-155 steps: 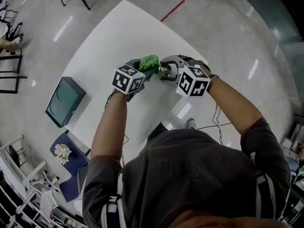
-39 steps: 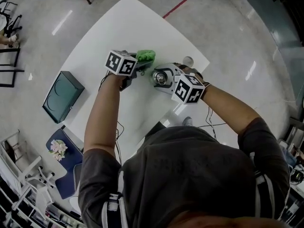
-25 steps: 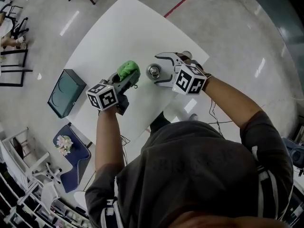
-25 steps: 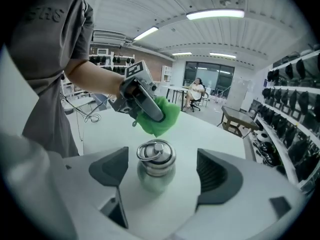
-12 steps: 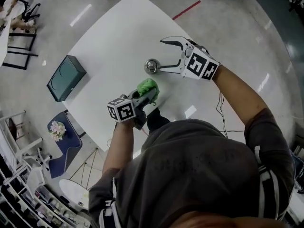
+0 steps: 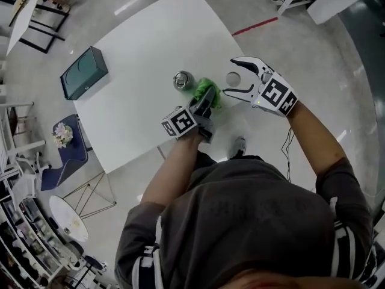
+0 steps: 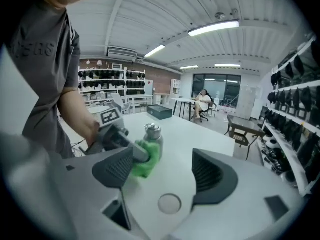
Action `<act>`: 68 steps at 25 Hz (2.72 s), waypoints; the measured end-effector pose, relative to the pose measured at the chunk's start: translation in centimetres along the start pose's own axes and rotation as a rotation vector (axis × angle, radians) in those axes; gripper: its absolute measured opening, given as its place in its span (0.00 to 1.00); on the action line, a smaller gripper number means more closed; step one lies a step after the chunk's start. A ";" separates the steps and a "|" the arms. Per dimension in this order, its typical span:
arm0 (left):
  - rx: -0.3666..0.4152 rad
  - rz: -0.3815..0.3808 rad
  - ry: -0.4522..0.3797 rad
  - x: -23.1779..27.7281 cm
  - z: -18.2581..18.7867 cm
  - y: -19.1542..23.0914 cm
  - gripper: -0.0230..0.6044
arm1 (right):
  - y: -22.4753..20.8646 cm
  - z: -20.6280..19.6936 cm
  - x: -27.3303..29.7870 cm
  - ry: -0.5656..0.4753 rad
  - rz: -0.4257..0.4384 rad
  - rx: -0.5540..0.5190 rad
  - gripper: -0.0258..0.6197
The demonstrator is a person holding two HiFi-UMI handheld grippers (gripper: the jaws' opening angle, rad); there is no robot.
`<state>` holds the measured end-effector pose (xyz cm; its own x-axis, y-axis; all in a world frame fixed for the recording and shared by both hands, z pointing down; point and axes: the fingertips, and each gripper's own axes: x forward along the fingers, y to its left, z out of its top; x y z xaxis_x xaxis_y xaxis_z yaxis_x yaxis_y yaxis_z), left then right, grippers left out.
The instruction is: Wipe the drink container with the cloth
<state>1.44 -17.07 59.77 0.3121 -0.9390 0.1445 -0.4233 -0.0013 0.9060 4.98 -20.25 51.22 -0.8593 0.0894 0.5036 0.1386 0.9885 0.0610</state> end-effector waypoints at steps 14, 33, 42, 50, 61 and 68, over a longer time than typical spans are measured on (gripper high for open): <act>-0.444 0.053 -0.361 0.9 2.7 4.8 0.24 | 1.2 -4.8 -3.8 0.035 0.086 -0.012 0.60; 0.183 -0.246 0.356 -10.6 5.4 -5.5 0.24 | 0.2 2.4 0.3 -0.024 -0.146 0.183 0.57; 0.633 -0.626 0.629 -9.1 9.7 -14.3 0.24 | 1.2 7.4 -7.3 -0.198 -0.662 0.380 0.49; 0.784 -0.849 0.708 -10.1 2.7 -23.2 0.24 | 12.8 7.5 -21.9 -0.304 -1.073 0.482 0.36; 0.842 -0.968 0.754 -19.0 -15.8 -32.7 0.24 | 41.7 1.3 -38.4 -0.256 -1.504 0.619 0.16; 0.873 -1.019 0.796 -22.0 -20.3 -34.5 0.24 | 49.0 -1.7 -41.3 -0.254 -1.652 0.752 0.03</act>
<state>26.43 10.63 33.40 0.9984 -0.0008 0.0572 -0.0172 -0.9579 0.2867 48.09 24.27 34.88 0.0730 -0.9760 0.2050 -0.9917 -0.0928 -0.0889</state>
